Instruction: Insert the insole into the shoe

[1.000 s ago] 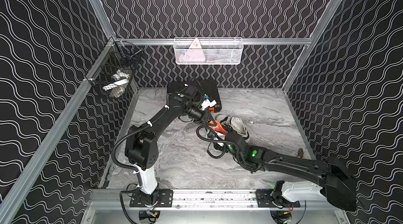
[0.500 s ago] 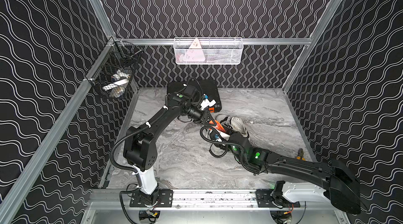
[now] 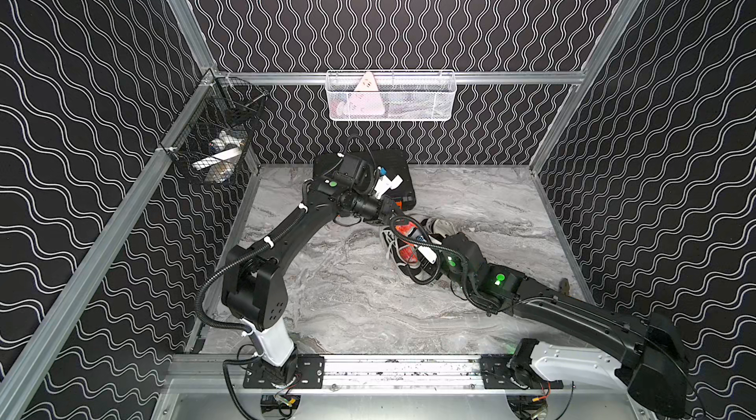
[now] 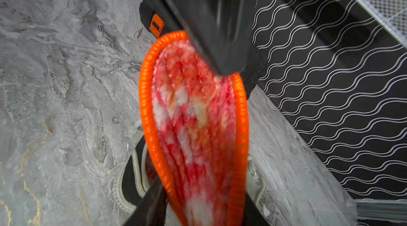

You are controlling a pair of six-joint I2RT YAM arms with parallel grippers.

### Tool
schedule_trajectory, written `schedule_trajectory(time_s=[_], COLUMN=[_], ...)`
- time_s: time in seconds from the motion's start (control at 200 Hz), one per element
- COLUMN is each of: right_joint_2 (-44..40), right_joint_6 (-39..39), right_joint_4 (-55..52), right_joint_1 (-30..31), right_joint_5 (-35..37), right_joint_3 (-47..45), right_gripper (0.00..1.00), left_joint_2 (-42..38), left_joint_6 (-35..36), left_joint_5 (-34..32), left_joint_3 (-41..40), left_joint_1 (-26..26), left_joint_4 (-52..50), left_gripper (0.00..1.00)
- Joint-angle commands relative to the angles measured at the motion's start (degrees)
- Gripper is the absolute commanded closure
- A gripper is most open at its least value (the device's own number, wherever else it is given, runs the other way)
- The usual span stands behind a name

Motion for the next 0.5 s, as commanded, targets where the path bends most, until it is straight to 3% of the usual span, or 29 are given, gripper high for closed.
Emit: schedule_trajectory(time_s=[0.0,0.075,0.175,0.325,0.495], right_joint_2=[-0.5,-1.2,-1.0,1.5,2.8], right_joint_6=[3.5,4.1,9.1,23.1,32.0], right_joint_4=[-5.6,-6.4,-9.4,-22.3,-34.2], right_joint_1=[-1.9,-2.9,-7.8,-20.1,-28.3], right_joint_5=[-3.6,-3.8,-2.4,-3.4,-6.7], right_joint_3=[0.6,0.4,1.6,8.1,12.9], right_gripper=[0.58,0.58,0.58,0.57,0.57], left_joint_2=[-0.2,0.5,1.3,4.2,9.4], left_joint_6=[-8.4,-9.1,-2.9,9.1,10.0], left_joint_5=[-0.2,-0.3,-8.6,-30.1,-35.8], left_joint_3=[1.4,2.6,4.4,5.2,5.3], left_joint_1=[0.2,0.2,-1.1,-9.2,-13.1], left_joint_4=[11.8,12.5,6.3,0.5,3.2], left_gripper=[0.77,0.75,0.74,0.72,0.69])
